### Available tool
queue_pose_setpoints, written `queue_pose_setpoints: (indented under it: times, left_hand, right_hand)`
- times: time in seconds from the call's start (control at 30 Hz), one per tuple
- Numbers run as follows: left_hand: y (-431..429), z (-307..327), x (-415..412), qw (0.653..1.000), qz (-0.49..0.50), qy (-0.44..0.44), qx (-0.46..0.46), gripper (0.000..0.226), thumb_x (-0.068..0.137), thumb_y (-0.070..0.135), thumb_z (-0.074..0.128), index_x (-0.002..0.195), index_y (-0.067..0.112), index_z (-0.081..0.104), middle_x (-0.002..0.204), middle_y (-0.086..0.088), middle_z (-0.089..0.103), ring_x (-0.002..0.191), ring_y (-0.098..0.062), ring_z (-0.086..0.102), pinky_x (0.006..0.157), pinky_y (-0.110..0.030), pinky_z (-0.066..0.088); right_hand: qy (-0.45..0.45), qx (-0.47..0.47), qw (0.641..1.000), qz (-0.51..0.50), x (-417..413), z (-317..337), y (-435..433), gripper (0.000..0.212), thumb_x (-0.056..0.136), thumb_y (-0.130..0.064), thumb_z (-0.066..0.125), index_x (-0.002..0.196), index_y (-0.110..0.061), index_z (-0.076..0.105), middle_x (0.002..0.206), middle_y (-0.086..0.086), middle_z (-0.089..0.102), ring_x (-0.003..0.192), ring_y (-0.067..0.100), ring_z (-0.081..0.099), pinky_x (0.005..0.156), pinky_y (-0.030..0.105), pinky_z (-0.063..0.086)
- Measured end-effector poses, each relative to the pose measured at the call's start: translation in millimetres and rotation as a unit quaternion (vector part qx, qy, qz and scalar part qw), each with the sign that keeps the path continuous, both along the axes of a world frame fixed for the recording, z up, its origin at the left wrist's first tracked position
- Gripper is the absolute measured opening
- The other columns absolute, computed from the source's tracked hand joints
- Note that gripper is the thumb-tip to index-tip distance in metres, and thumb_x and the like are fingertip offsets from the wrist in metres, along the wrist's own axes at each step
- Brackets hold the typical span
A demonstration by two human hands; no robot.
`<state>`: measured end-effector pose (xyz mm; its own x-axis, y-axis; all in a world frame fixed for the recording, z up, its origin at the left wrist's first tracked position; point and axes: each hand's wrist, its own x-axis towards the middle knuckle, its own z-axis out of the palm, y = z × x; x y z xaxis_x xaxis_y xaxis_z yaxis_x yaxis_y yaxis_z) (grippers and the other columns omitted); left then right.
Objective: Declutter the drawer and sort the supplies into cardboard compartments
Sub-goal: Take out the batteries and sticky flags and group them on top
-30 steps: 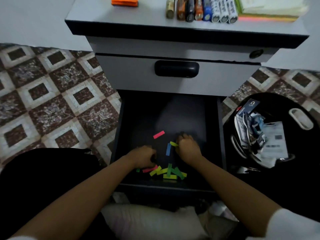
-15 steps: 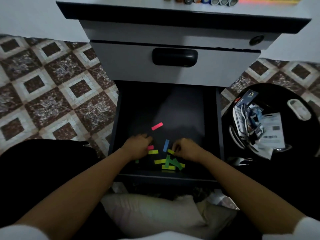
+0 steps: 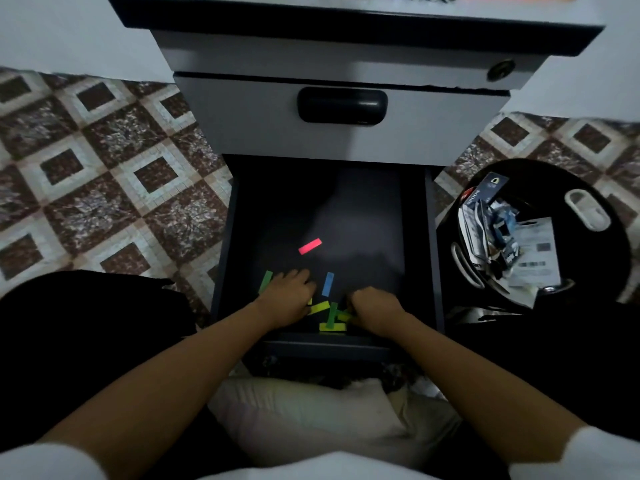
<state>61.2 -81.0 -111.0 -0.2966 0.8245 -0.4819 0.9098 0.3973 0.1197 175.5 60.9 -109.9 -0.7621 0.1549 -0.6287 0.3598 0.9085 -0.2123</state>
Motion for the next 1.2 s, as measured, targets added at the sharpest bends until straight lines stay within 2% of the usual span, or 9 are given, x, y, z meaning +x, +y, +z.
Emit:
queue_pose_setpoints:
  times: [0.1, 0.23, 0.3, 0.4, 0.6, 0.83, 1.03, 1.2]
  left_hand:
    - [0, 0, 1, 1.0, 0.01, -0.014, -0.004, 0.035, 0.092, 0.026, 0.049, 0.123, 0.009, 0.048, 0.129, -0.011, 0.042, 0.121, -0.027, 0.041, 0.097, -0.035, 0.035]
    - [-2, -1, 0, 1.0, 0.021, -0.006, 0.004, 0.032, 0.093, 0.018, 0.042, 0.122, 0.008, 0.049, 0.128, -0.012, 0.043, 0.119, -0.028, 0.042, 0.095, -0.035, 0.035]
    - [-3, 0, 0, 1.0, 0.012, 0.005, 0.003, 0.035, 0.094, 0.027, 0.043, 0.123, 0.009, 0.049, 0.129, -0.011, 0.043, 0.119, -0.028, 0.042, 0.096, -0.035, 0.034]
    - [-4, 1, 1, 1.0, -0.017, 0.022, -0.008, 0.049, 0.089, 0.044, 0.051, 0.125, 0.01, 0.047, 0.13, -0.009, 0.043, 0.121, -0.027, 0.041, 0.096, -0.035, 0.033]
    - [-2, -2, 1, 1.0, 0.0, 0.007, -0.009, 0.039, 0.09, 0.033, 0.051, 0.121, 0.009, 0.047, 0.129, -0.01, 0.044, 0.121, -0.027, 0.041, 0.097, -0.036, 0.034]
    - [-3, -2, -2, 1.0, 0.005, -0.012, -0.01, 0.042, 0.089, 0.036, 0.051, 0.121, 0.01, 0.047, 0.128, -0.009, 0.044, 0.121, -0.026, 0.041, 0.098, -0.036, 0.032]
    - [-3, -2, -2, 1.0, 0.02, -0.018, 0.005, 0.034, 0.094, 0.033, 0.043, 0.118, 0.01, 0.051, 0.124, -0.009, 0.048, 0.117, -0.025, 0.045, 0.098, -0.038, 0.033]
    - [-2, -5, -2, 1.0, 0.027, -0.005, 0.011, 0.027, 0.096, 0.026, 0.039, 0.114, 0.01, 0.053, 0.121, -0.01, 0.05, 0.115, -0.026, 0.047, 0.095, -0.037, 0.035]
  right_hand:
    - [0.014, -0.025, 0.999, -0.042, -1, -1, 4, 0.032, 0.09, -0.036, 0.054, 0.101, -0.007, 0.062, 0.109, 0.013, 0.063, 0.1, 0.03, 0.06, 0.076, 0.032, 0.047]
    - [0.062, -0.058, 0.987, -0.134, -6, 0, 19, 0.011, 0.089, -0.019, 0.055, 0.087, -0.01, 0.062, 0.098, 0.013, 0.065, 0.091, 0.028, 0.062, 0.07, 0.028, 0.045]
    - [0.082, -0.084, 0.975, -0.187, -7, 0, 28, 0.009, 0.088, -0.013, 0.056, 0.082, -0.012, 0.063, 0.095, 0.014, 0.067, 0.089, 0.027, 0.063, 0.071, 0.028, 0.046]
    - [0.101, -0.109, 0.962, -0.228, -7, 0, 35, 0.012, 0.089, -0.009, 0.056, 0.089, -0.006, 0.068, 0.096, 0.014, 0.068, 0.09, 0.026, 0.063, 0.072, 0.024, 0.044]
    - [0.12, -0.113, 0.954, -0.251, -5, 0, 34, 0.021, 0.09, -0.009, 0.058, 0.108, -0.001, 0.066, 0.109, 0.017, 0.066, 0.102, 0.028, 0.061, 0.079, 0.024, 0.043]
    - [0.113, -0.127, 0.949, -0.264, -3, 0, 39, 0.012, 0.09, -0.011, 0.059, 0.093, -0.005, 0.069, 0.102, 0.012, 0.068, 0.096, 0.022, 0.062, 0.073, 0.021, 0.039]
    - [0.111, -0.078, 0.958, -0.251, 1, 1, 40, 0.018, 0.091, -0.011, 0.052, 0.092, -0.001, 0.067, 0.098, 0.019, 0.068, 0.091, 0.033, 0.063, 0.078, 0.036, 0.05]
    - [0.076, -0.116, 0.964, -0.225, 0, 2, 35, 0.015, 0.089, -0.012, 0.055, 0.089, -0.004, 0.068, 0.096, 0.015, 0.069, 0.09, 0.025, 0.063, 0.072, 0.027, 0.046]
